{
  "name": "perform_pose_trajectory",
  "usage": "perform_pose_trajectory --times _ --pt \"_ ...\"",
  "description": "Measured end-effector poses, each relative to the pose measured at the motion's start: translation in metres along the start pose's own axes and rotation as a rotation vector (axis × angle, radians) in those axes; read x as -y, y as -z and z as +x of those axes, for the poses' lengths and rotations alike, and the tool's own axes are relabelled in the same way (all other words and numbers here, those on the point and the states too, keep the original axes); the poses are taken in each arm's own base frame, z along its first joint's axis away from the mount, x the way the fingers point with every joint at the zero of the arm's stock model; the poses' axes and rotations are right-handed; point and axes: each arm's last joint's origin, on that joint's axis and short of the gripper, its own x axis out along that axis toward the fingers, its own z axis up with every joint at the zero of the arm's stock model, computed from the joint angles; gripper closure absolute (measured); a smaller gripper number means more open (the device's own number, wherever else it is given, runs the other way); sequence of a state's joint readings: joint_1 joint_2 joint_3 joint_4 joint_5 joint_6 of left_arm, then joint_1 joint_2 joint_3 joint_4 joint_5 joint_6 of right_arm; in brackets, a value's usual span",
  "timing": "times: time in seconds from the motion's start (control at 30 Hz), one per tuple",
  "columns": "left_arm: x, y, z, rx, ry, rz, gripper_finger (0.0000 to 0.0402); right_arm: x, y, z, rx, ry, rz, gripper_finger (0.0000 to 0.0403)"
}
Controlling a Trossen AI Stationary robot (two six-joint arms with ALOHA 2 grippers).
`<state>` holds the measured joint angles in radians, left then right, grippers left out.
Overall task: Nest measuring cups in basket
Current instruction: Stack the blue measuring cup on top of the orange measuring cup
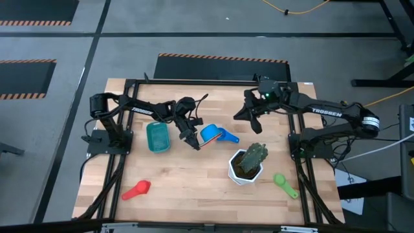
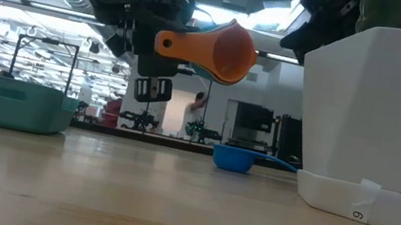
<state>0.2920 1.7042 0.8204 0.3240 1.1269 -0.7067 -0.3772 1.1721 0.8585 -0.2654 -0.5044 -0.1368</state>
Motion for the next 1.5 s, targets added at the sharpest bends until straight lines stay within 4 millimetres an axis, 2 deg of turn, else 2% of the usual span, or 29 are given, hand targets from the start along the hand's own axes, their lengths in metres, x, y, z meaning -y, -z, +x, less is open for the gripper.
perform_pose_trajectory --times 0.43,0.73,1.1,1.23,1.5 --pt "0.002 0.001 0.005 0.015 -0.022 -0.038 0.0264 -0.005 0.003 0.033 -0.019 -0.068 -0.107 0.0369" --pt "0.013 0.015 0.034 -0.062 -0.016 -0.019 0.0264 -0.010 0.014 0.058 -0.089 -0.122 -0.100 0.0369" --pt "0.033 0.040 0.077 -0.119 -0.053 -0.032 0.0264 -0.010 0.015 0.059 -0.093 -0.126 -0.103 0.0369" --pt "0.037 0.041 0.084 -0.072 -0.070 0.007 0.0264 -0.010 0.015 0.059 -0.092 -0.126 -0.104 0.0369" --pt "0.037 0.038 0.083 -0.020 -0.097 0.024 0.0264 -0.010 0.014 0.060 -0.086 -0.123 -0.107 0.0369"
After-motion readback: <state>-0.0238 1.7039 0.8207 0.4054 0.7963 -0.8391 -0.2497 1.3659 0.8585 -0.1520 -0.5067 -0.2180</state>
